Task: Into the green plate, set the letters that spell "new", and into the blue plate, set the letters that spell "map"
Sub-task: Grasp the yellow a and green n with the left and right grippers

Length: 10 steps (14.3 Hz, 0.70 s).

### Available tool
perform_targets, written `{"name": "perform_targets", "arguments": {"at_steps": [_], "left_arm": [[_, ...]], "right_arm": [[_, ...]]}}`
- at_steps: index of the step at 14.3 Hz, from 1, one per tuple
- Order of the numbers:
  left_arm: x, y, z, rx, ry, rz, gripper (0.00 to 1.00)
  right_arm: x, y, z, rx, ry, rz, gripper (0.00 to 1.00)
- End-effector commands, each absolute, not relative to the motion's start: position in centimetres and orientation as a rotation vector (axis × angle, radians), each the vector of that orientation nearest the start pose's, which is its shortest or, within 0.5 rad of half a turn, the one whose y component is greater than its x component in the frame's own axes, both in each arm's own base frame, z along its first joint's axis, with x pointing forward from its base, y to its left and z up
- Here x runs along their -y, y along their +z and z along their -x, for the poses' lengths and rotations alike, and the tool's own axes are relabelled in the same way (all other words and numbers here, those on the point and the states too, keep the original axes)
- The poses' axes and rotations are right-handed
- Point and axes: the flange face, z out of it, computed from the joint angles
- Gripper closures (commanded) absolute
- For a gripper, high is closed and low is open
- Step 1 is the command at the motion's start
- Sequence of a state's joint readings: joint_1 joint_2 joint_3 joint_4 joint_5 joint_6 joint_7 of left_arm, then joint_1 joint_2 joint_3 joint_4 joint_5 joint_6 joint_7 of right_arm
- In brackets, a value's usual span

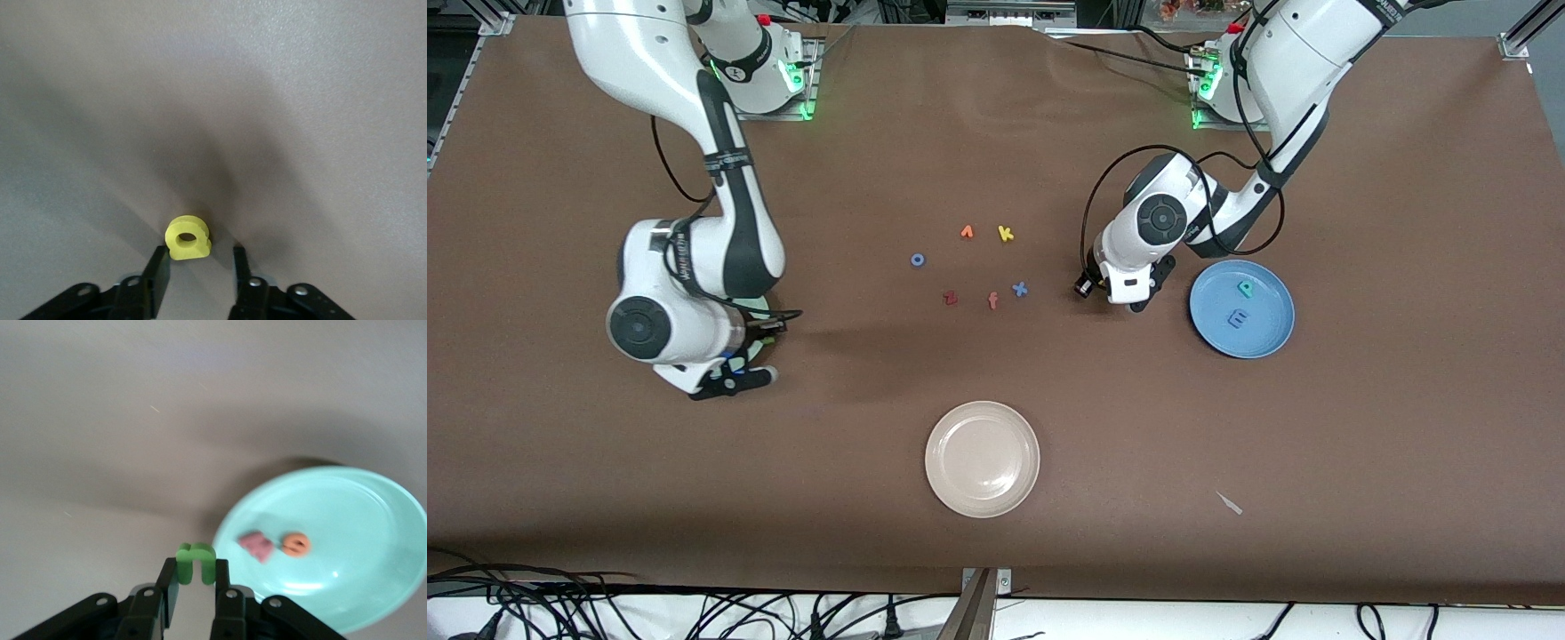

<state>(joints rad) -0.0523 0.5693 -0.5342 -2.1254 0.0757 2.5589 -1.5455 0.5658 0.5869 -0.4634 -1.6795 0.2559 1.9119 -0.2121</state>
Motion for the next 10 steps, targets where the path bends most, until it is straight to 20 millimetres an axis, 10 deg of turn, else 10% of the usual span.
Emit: {"name": "perform_targets", "arguments": {"at_steps": [1,6,10], "left_arm": [[31.2,16.6,-46.8,1.466,0.356,2.813,0.76],[30.8,16.5,-46.9,1.454,0.342,2.813,0.75],[30.8,16.8,-47.4,1.394,0.278,2.846,0.5]], "right_arm": [[-8.2,26.7,-60.8,0.334,0.493,3.081,0.88],[-4.8,23.4,-61.3,0.246,0.526,3.109,0.88],[-4.8,23.4,-61.3,0.239,0.525,3.107,0.84]]}}
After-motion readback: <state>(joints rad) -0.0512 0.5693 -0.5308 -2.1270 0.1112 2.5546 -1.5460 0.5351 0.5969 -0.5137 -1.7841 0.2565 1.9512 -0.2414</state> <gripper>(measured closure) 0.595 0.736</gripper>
